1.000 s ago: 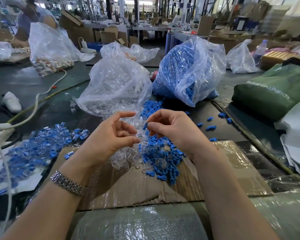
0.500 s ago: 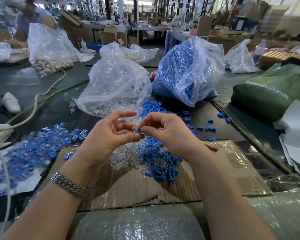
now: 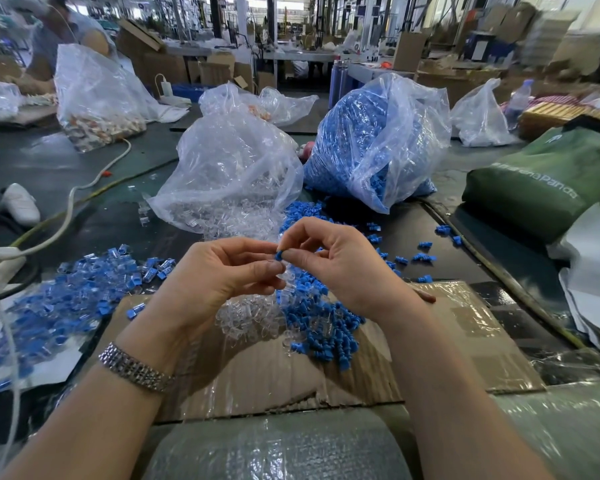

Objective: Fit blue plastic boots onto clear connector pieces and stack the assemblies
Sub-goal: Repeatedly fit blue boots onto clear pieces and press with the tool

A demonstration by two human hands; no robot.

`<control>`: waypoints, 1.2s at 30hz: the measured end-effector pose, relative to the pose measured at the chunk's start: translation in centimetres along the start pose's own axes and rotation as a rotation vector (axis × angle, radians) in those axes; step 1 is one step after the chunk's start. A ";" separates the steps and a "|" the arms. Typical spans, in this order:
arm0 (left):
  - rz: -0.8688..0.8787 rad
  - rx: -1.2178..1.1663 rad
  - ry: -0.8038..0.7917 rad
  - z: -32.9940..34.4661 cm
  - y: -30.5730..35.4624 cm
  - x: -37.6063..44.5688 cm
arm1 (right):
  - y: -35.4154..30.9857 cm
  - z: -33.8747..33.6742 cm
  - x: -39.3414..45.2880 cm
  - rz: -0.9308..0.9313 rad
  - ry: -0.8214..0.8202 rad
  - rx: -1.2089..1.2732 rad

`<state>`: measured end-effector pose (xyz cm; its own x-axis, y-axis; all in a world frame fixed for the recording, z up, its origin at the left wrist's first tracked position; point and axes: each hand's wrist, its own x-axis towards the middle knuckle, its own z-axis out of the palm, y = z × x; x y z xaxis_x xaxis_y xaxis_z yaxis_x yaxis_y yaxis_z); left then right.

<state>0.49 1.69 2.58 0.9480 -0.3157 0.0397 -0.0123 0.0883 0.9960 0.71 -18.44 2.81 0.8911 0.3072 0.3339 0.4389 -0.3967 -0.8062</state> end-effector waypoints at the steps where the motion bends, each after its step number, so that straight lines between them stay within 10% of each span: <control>1: 0.005 -0.017 0.003 0.0 0.0 0.0 | -0.1 0.0 0.0 -0.003 0.000 0.010; 20: -0.014 -0.203 0.006 0.2 -0.4 0.3 | -0.7 0.1 -0.2 -0.017 0.026 -0.017; 26: -0.043 -0.237 0.030 -0.1 -0.8 0.6 | 0.7 -2.6 -0.5 0.330 0.199 -0.395; 30: -0.050 -0.267 0.050 -0.7 -1.1 0.9 | 1.9 -3.9 -1.1 0.782 -0.019 -0.772; 36: -0.054 -0.282 0.101 -1.0 -1.4 1.2 | 2.3 -3.2 -0.9 0.724 -0.057 -0.831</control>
<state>1.92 2.16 1.19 0.9718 -0.2332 -0.0348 0.1145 0.3376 0.9343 1.30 -22.34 2.22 0.9715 -0.2017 -0.1246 -0.2249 -0.9503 -0.2151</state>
